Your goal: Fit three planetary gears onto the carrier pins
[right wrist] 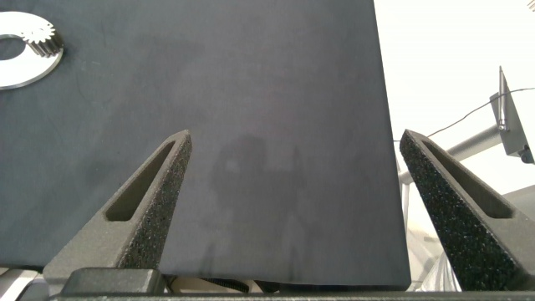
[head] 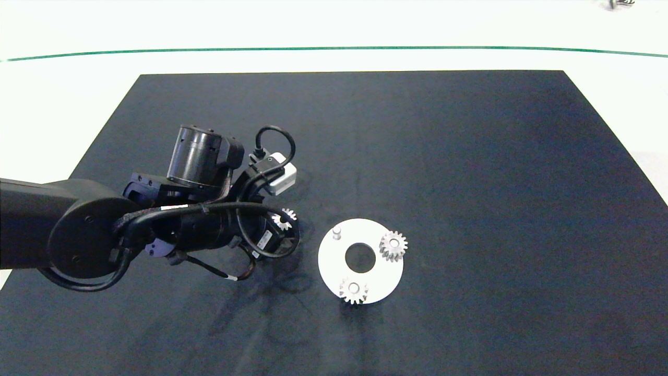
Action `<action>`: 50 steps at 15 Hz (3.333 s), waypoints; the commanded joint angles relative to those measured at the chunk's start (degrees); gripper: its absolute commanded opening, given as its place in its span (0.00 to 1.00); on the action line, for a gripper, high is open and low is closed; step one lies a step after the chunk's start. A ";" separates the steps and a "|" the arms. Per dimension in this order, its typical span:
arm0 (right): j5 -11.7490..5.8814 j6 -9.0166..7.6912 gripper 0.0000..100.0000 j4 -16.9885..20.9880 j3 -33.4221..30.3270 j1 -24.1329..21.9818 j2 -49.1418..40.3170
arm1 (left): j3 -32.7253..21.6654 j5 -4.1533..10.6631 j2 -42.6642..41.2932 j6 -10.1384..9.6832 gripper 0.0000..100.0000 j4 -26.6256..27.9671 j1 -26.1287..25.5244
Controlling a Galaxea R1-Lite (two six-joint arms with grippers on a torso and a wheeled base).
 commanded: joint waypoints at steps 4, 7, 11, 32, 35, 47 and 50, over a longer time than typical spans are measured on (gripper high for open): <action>-0.11 -0.63 1.00 0.22 -0.09 0.02 0.00 | -0.41 -0.18 0.95 -0.13 1.00 -0.06 0.05; -0.11 -0.63 1.00 0.22 -0.18 0.10 0.00 | -1.02 -0.18 2.27 -0.31 0.99 -0.32 -0.30; -0.11 -0.63 1.00 0.22 -0.18 0.10 0.00 | -1.11 -0.18 2.80 -0.39 0.92 -0.32 -0.57; -0.11 -0.72 1.00 0.22 -0.09 0.10 0.00 | -3.40 -1.85 3.67 -0.22 0.50 2.14 -0.13; -0.11 -0.72 1.00 0.22 -0.09 0.10 0.00 | -3.40 -1.93 3.67 -0.22 0.44 2.14 -0.13; -0.11 -0.72 1.00 0.22 -0.09 0.10 0.00 | -3.31 -1.93 3.59 -0.22 0.20 2.14 -0.13; -0.11 -0.63 1.00 0.22 -0.09 0.10 0.00 | -3.40 -2.02 3.32 -0.22 0.14 2.23 -0.04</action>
